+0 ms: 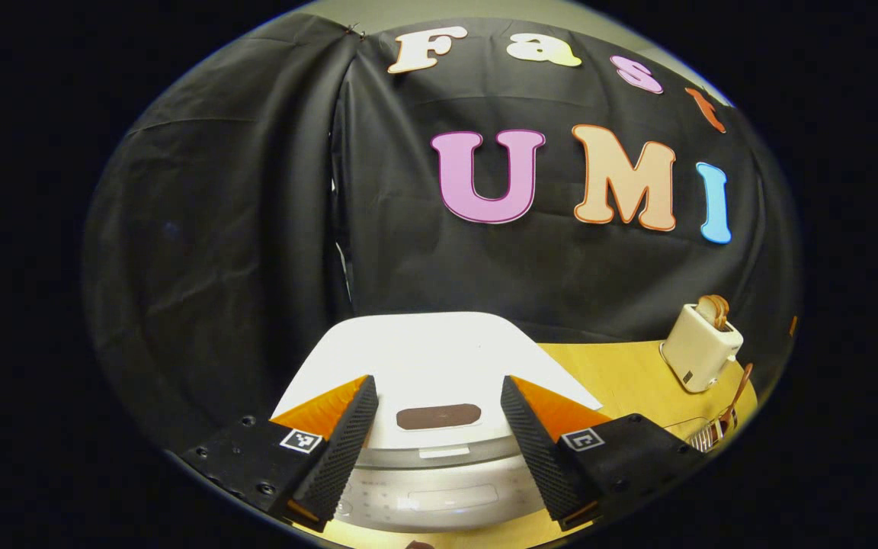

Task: Close the left gripper, press the button to open the rice cooker; take a wooden spoon from the chopstick holder with the right hand, scoop a spoonful of rice and pour it into the rice cooker, then put the wooden spoon back into the chopstick holder.

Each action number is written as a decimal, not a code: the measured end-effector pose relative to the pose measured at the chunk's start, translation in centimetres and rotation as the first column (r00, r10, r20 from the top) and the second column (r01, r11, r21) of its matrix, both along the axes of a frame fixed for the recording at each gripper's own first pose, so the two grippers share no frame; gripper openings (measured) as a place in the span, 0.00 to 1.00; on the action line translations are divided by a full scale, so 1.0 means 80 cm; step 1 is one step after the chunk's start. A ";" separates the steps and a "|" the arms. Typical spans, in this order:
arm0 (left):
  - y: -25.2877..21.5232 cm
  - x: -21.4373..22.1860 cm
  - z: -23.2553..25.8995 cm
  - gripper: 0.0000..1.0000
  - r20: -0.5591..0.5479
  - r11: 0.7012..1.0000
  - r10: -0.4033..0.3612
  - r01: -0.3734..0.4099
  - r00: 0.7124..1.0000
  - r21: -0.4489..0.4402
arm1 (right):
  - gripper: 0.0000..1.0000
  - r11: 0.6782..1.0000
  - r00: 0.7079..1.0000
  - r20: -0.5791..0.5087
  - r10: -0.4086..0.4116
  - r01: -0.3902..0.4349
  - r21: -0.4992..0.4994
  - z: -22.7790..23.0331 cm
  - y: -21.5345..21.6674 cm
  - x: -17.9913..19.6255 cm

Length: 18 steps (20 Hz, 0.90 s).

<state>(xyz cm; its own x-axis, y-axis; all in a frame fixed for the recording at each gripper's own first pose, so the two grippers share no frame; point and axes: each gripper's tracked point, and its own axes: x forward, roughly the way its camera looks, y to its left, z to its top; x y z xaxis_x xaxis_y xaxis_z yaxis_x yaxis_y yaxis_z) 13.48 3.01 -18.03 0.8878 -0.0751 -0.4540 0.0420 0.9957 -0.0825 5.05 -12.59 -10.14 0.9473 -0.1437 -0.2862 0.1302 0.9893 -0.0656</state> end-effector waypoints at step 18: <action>-0.004 -0.033 0.052 0.98 0.132 1.000 0.012 -0.013 0.991 0.001 | 1.00 0.998 0.997 0.046 0.058 -0.059 0.020 0.026 0.038 -0.016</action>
<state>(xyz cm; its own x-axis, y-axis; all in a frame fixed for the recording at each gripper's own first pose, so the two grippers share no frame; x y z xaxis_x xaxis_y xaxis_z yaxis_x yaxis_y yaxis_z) 10.87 2.72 -13.88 0.9408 -0.0631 -0.3330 0.0400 0.9963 -0.0756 3.79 -9.53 -8.02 0.9660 -0.0822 -0.2452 0.0748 0.9964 -0.0396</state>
